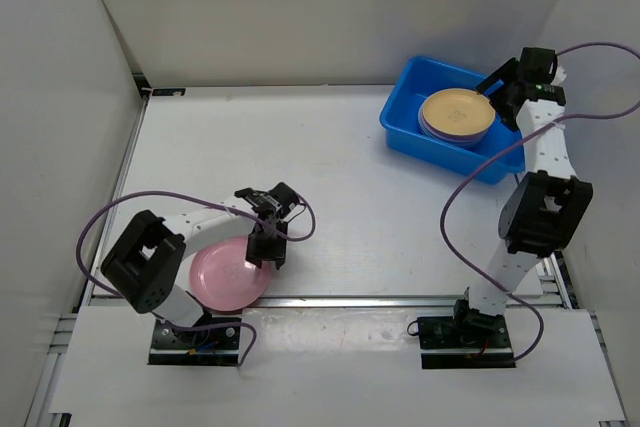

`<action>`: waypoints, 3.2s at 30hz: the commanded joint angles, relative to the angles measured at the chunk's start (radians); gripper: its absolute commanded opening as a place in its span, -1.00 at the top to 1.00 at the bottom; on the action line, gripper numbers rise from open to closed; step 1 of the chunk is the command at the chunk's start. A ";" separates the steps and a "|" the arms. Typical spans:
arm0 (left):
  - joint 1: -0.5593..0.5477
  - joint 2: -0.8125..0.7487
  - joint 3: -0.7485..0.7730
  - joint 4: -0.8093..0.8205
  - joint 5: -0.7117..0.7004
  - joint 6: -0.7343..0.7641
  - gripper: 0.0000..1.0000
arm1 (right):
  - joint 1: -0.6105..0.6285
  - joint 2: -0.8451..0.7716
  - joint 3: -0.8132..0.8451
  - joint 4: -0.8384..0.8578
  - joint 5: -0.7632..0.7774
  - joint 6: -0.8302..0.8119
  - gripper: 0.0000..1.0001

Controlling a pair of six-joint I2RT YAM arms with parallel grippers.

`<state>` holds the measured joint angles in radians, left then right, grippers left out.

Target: Place the plates into the plastic bin on the countertop

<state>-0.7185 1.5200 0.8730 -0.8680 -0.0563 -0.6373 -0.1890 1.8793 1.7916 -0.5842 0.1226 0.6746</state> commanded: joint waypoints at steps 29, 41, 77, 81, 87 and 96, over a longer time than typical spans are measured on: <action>-0.268 0.094 0.486 0.095 -0.192 0.620 0.81 | 0.462 -0.063 -0.135 -0.072 -0.720 -0.455 -0.98; -0.312 0.161 0.566 0.123 -0.287 0.711 0.81 | 0.606 0.090 -0.078 -0.134 -0.632 -0.454 -0.98; 0.410 -0.078 0.342 0.500 0.348 0.272 -0.98 | -0.020 0.099 0.081 0.032 -0.238 -0.092 1.00; 0.493 -0.098 0.308 0.531 0.323 0.266 -0.98 | -0.027 0.145 0.100 0.084 -0.123 -0.058 1.00; 0.530 -0.121 0.276 0.531 0.210 0.286 -0.98 | -0.029 0.237 0.164 0.106 -0.018 -0.041 0.79; 0.531 -0.182 0.256 0.537 0.105 0.283 -0.98 | -0.020 0.176 0.196 0.100 0.009 -0.079 -0.98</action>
<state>-0.1890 1.4136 1.1492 -0.3576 0.1017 -0.3527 -0.2104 2.1395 1.9491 -0.5125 0.0853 0.6170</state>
